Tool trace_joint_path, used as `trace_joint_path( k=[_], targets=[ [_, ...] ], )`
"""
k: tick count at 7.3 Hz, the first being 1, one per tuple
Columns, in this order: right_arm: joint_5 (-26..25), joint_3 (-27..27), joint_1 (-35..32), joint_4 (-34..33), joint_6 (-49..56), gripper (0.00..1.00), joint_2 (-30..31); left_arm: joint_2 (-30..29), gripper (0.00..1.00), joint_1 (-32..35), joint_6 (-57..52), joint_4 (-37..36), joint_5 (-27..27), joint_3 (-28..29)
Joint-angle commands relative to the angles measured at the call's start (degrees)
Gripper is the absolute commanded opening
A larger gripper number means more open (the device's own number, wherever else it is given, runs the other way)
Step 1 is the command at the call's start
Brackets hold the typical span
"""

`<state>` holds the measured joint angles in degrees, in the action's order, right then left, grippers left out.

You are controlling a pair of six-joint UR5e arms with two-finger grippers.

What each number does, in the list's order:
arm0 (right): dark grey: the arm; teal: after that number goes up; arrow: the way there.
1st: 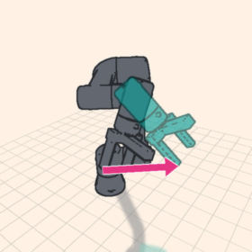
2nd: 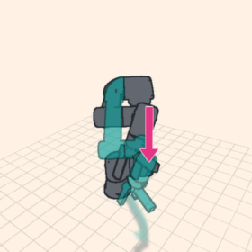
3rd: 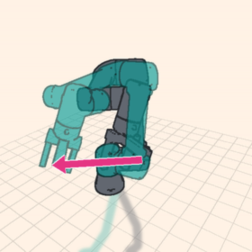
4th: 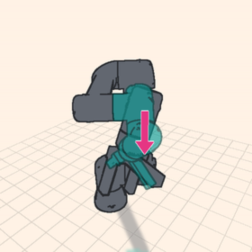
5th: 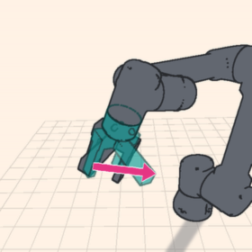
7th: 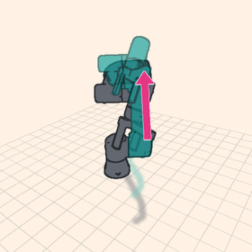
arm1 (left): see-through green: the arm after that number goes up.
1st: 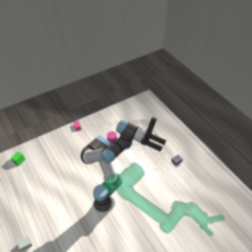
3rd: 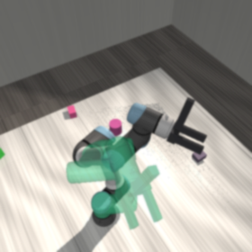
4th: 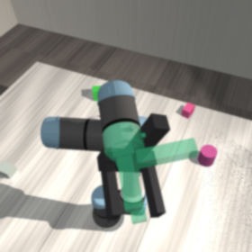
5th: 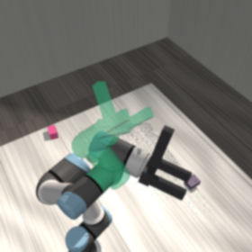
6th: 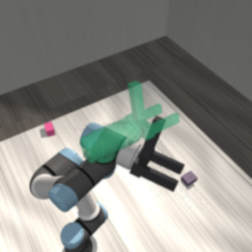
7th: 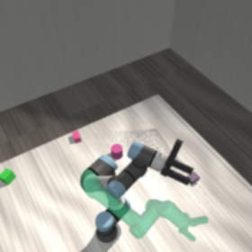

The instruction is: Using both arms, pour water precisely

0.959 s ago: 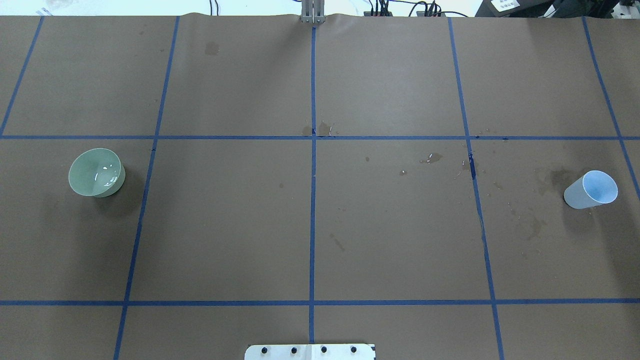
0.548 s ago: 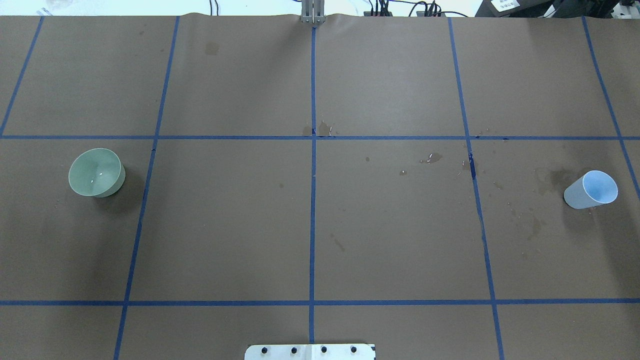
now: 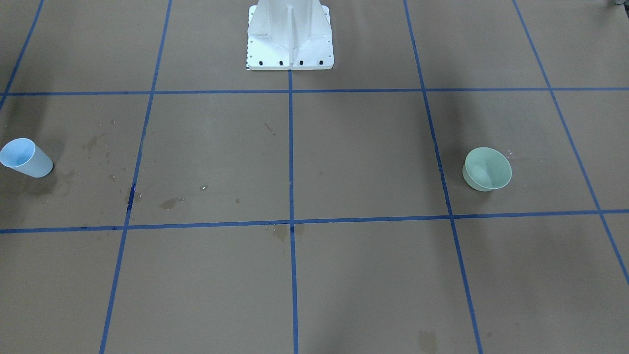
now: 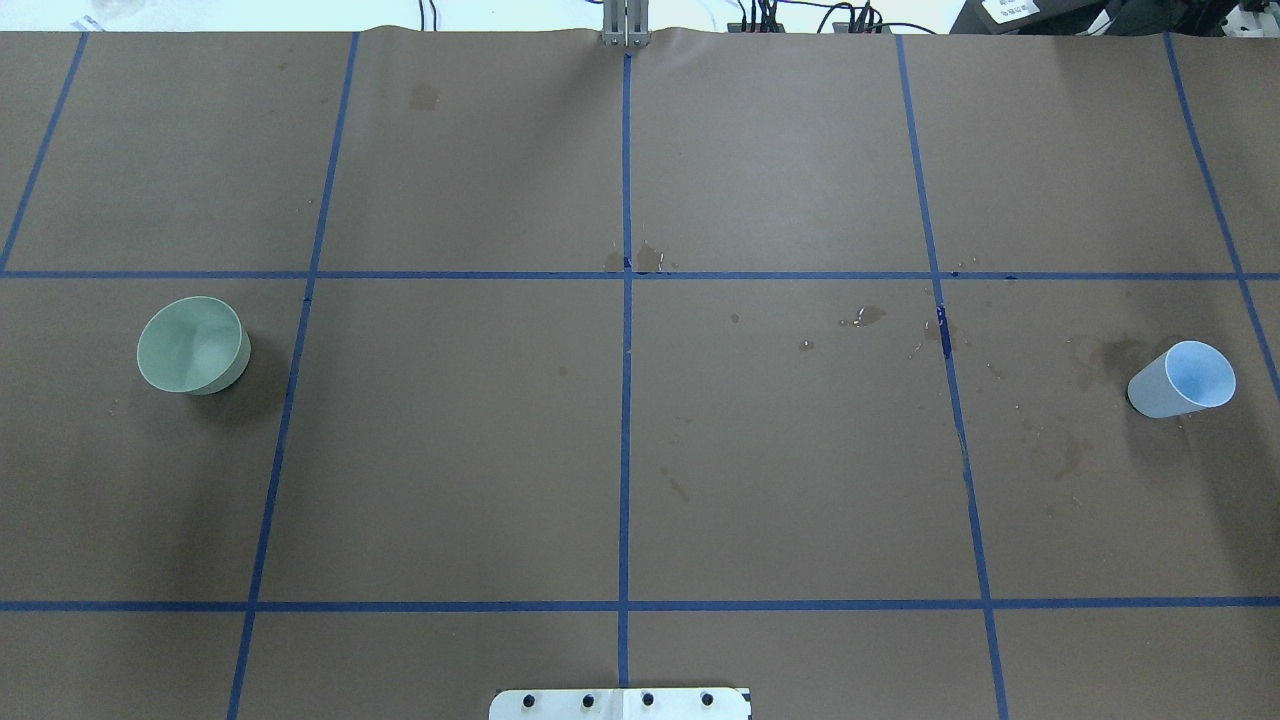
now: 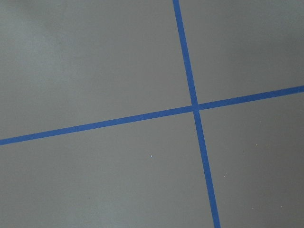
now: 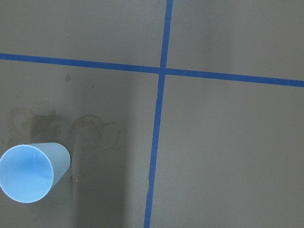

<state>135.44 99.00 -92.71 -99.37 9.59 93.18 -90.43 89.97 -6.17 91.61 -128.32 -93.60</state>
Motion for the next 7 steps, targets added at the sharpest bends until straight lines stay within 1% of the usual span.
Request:
trace_joint_path(
  k=[1,7],
  targets=[
    [0.09,-0.03,-0.01,-0.04,-0.10,1.00,-0.10,0.08,1.00,0.03,0.28,0.14,-0.09,-0.27],
    [0.00,-0.65,-0.01,-0.04,-0.10,1.00,0.07,0.60,1.00,0.03,0.45,0.23,0.17,-0.44]
  ],
)
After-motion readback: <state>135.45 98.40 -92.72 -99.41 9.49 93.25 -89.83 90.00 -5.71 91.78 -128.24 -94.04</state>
